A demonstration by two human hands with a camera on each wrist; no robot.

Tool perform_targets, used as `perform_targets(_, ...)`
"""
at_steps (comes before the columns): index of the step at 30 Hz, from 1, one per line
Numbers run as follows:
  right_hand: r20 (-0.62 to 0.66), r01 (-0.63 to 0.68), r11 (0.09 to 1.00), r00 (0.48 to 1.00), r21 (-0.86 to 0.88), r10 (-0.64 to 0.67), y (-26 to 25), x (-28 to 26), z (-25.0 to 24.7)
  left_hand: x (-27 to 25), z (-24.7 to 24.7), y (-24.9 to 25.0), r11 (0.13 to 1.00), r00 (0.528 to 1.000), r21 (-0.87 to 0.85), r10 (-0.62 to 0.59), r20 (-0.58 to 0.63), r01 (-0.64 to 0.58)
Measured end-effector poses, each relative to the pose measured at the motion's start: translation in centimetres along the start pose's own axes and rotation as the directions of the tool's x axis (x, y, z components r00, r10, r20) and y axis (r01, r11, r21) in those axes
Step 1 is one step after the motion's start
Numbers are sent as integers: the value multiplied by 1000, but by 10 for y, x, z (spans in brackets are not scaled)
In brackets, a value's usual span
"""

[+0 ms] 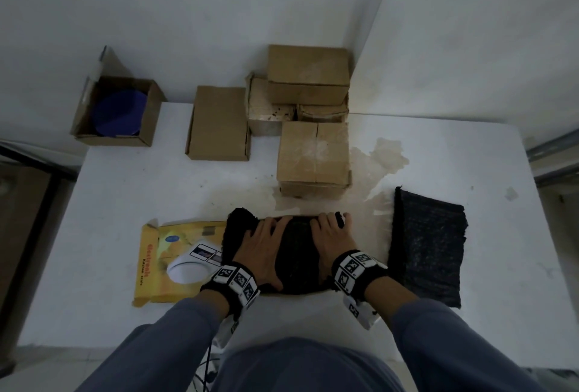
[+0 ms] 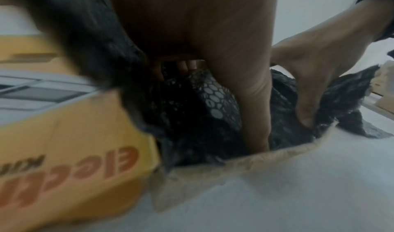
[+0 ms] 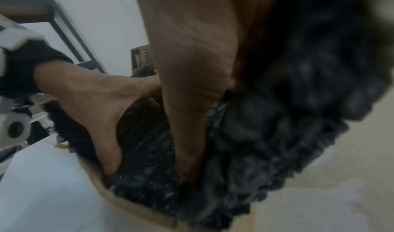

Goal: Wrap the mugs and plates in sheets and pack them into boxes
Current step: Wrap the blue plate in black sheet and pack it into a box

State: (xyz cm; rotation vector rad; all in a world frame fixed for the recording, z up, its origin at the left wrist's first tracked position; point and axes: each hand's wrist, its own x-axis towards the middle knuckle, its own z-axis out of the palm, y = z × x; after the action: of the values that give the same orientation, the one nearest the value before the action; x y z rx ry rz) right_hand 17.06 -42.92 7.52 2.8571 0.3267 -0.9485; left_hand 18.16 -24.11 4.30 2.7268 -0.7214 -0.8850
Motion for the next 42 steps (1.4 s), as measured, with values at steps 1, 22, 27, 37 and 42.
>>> perform_targets(1,-13,-5,1000,1000,0,5,0,-1,1,-1,1,-2,1000,1000,-1,7,-2,-7)
perform_targets(22,-119,178,984,976,-27,-180,13,-19,30,-7,18,-19,991,992,48,123,19,-124)
perform_targets(27,-93,200,979,975,-45,-203,20,-20,26,-10,18,-25,987,987,5,162,10,-162)
perform_targets(37,-23,215,974,976,-78,-217,21,-22,31,-14,22,-27,983,983,-17,181,12,-181)
perform_targets(42,-53,184,979,980,-92,-190,12,-29,30,-17,21,-22,988,989,-44,149,15,-148)
